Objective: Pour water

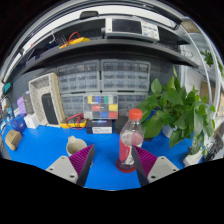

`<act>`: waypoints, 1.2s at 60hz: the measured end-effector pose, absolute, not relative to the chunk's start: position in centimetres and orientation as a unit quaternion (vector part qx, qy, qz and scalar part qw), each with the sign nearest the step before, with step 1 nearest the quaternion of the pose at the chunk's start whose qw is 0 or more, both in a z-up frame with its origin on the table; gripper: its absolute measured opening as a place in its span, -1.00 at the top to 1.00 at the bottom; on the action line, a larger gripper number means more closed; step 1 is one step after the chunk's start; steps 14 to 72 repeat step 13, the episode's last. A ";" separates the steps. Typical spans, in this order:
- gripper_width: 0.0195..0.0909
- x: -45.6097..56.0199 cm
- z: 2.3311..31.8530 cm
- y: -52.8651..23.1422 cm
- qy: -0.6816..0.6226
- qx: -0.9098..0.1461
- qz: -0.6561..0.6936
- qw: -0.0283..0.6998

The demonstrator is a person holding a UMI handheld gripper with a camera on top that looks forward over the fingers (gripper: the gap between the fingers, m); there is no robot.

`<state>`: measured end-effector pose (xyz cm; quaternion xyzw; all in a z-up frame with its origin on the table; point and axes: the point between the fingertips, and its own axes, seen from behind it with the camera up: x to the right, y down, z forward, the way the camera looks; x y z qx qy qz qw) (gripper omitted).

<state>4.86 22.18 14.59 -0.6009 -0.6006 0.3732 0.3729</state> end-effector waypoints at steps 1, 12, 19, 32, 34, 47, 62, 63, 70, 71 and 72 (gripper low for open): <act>-0.54 5.0 14.9 22.0 -0.600 -0.600 0.375 0.373; -0.54 5.8 18.3 20.2 -0.596 -0.590 0.401 0.369; -0.54 5.8 18.6 20.0 -0.596 -0.588 0.404 0.369; -0.54 5.8 18.6 20.0 -0.596 -0.588 0.404 0.369; -0.54 5.8 18.6 20.0 -0.596 -0.588 0.404 0.369; -0.54 5.8 18.6 20.0 -0.596 -0.588 0.404 0.369; -0.54 5.8 18.6 20.0 -0.596 -0.588 0.404 0.369; -0.54 5.8 18.6 20.0 -0.596 -0.588 0.404 0.369; -0.54 5.8 18.6 20.0 -0.596 -0.588 0.404 0.369; -0.54 5.8 18.6 20.0 -0.596 -0.588 0.404 0.369; -0.54 5.8 18.6 20.0 -0.596 -0.588 0.404 0.369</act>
